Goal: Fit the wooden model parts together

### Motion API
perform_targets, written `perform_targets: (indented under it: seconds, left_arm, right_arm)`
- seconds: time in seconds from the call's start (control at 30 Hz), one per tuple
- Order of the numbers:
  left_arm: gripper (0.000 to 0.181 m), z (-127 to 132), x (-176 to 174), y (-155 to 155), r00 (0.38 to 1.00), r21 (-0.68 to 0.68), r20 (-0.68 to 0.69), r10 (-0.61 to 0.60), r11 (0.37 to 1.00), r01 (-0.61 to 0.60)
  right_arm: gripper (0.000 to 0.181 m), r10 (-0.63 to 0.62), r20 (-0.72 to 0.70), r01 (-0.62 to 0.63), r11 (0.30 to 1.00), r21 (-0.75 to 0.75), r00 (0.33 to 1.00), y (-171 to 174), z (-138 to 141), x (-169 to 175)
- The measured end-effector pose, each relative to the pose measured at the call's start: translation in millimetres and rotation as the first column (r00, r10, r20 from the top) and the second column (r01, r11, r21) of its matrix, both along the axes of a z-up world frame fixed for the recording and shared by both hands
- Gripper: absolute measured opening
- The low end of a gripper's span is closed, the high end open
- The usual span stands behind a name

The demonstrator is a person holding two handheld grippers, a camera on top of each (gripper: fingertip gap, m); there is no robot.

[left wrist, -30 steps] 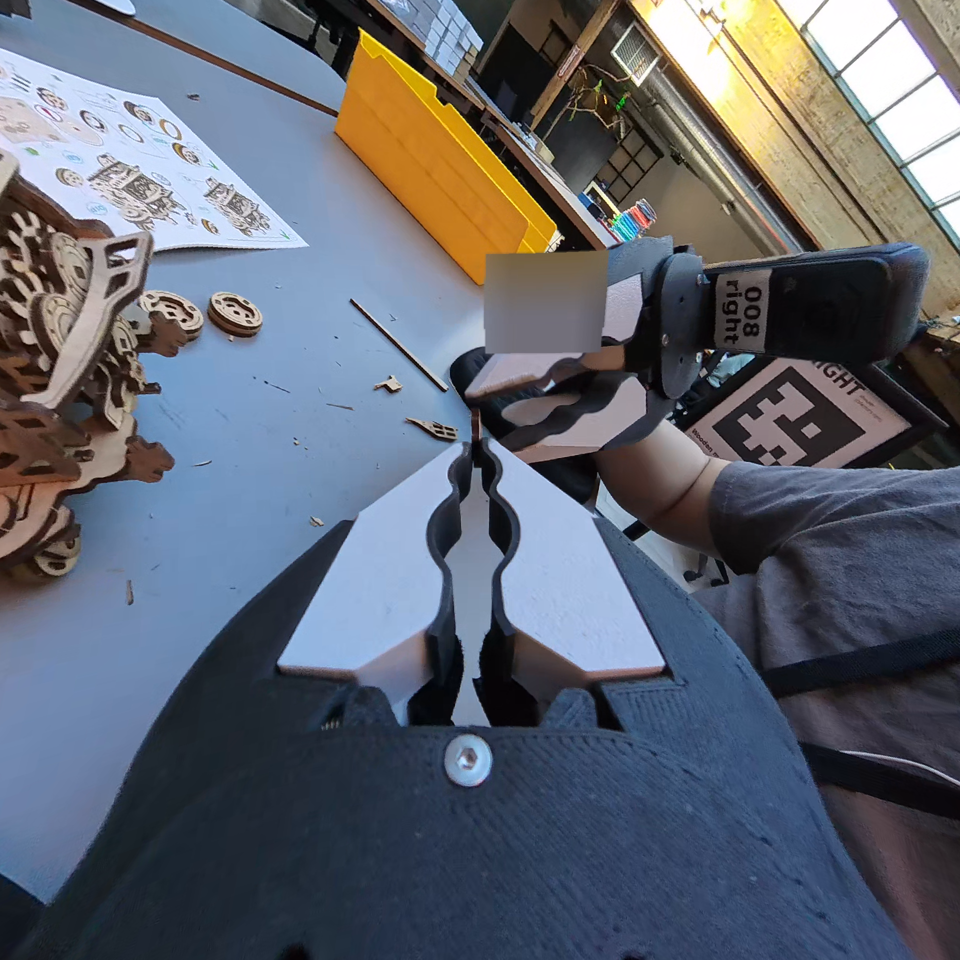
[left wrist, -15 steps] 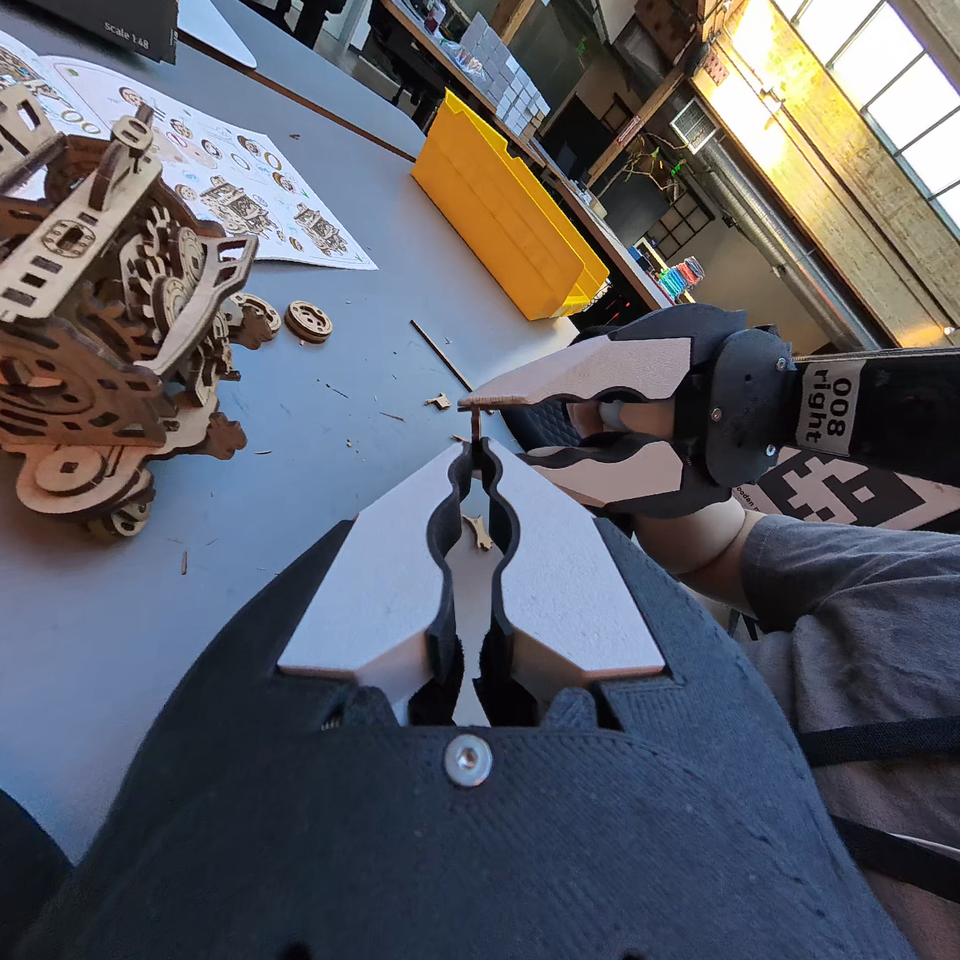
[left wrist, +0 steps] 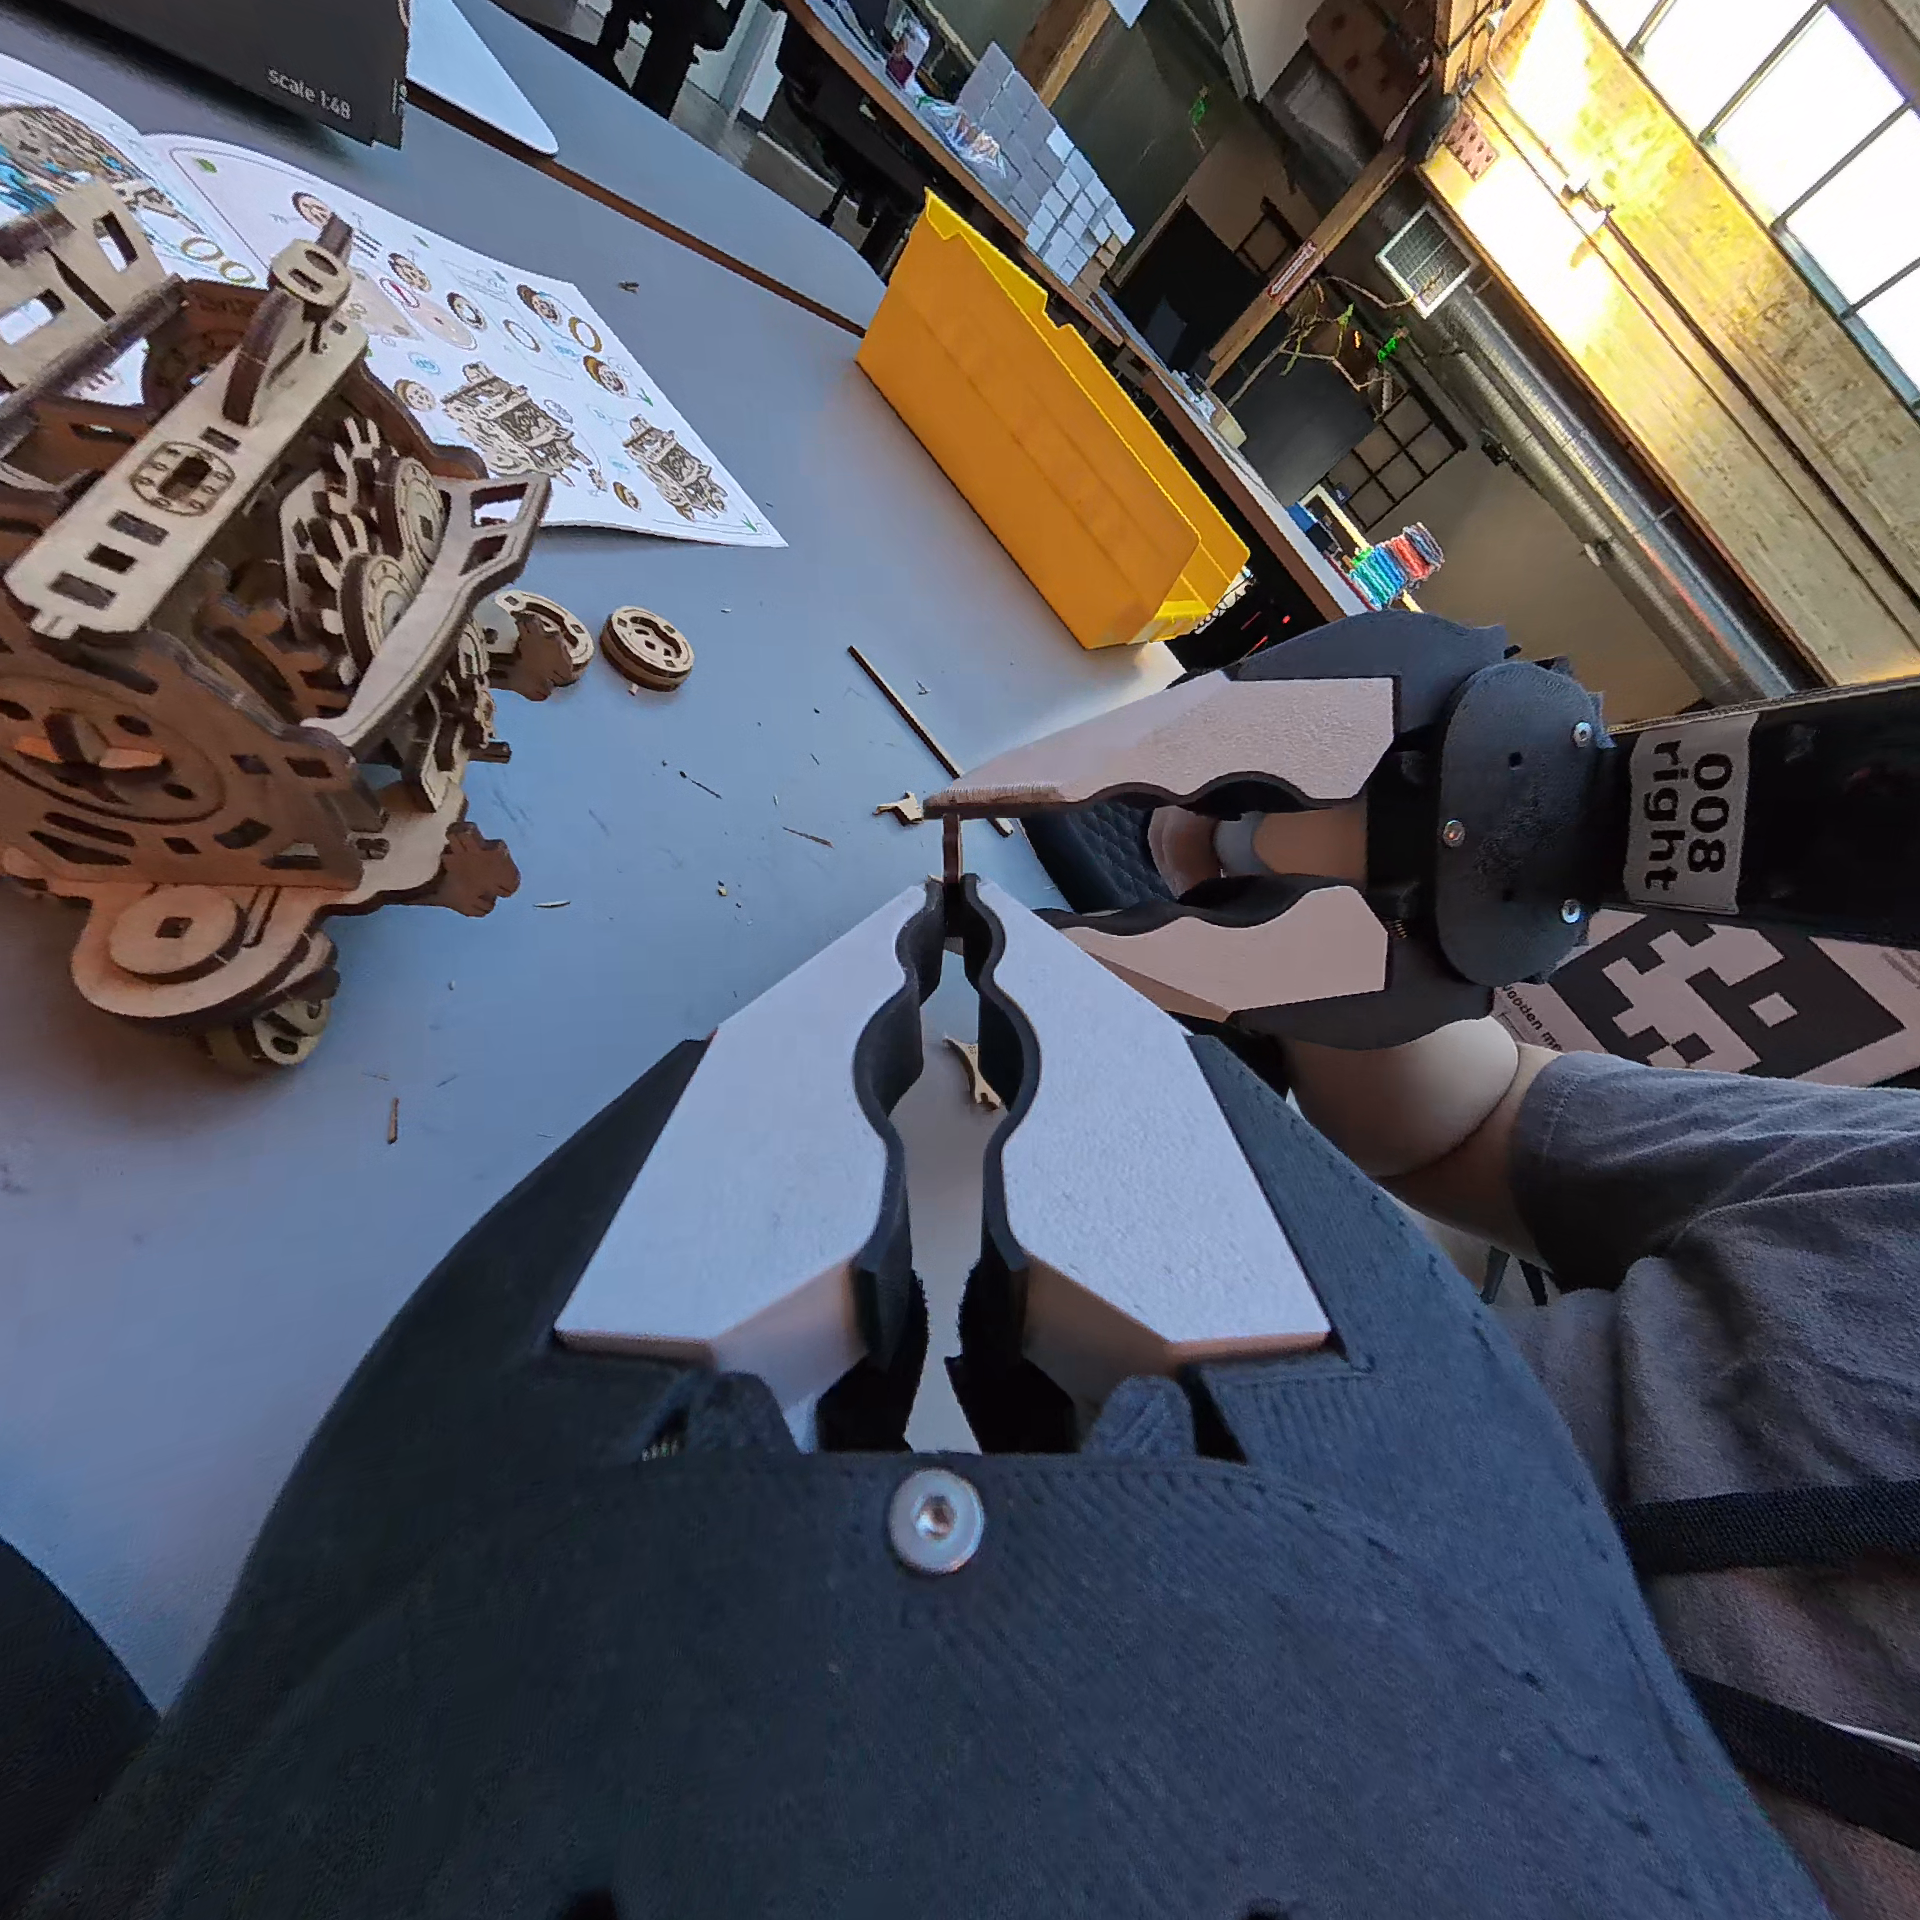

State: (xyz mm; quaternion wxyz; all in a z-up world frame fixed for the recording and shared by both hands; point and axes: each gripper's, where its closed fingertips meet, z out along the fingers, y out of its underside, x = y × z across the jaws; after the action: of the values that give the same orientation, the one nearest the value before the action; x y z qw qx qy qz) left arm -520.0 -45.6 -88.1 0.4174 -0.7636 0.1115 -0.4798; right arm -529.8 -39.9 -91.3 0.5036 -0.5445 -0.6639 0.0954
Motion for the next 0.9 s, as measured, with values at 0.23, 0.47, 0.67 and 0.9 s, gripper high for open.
perform_targets:
  seconds: [0.23, 0.47, 0.67, 0.9]
  left_arm:
    - [0.036, 3.2, -34.7, 12.7, 0.982, 0.117, -0.132, 0.134, 0.986, -0.119]
    - [0.109, -0.3, -93.4, 52.6, 0.832, 0.408, -0.453, 0.32, 0.904, -0.126]
    - [0.127, -34.5, -88.9, 73.6, 0.694, 0.348, -0.69, 0.204, 0.935, 0.071]
    - [0.103, -43.0, -83.2, 77.6, 0.734, 0.248, -0.67, 0.109, 0.965, 0.083]
  right_arm:
    - [0.02, -0.021, 0.008, 0.021, 0.999, 0.032, 1.0, 12.7, 1.5, 9.2]
    - [0.02, -0.025, 0.049, 0.022, 0.998, 0.055, 0.998, 32.0, -15.7, 14.9]
    - [0.02, 0.007, 0.055, -0.014, 0.992, 0.128, 0.998, 36.8, -26.0, 11.2]
    - [0.02, 0.048, 0.068, -0.059, 0.983, 0.175, 0.997, 37.0, -35.9, 2.7]
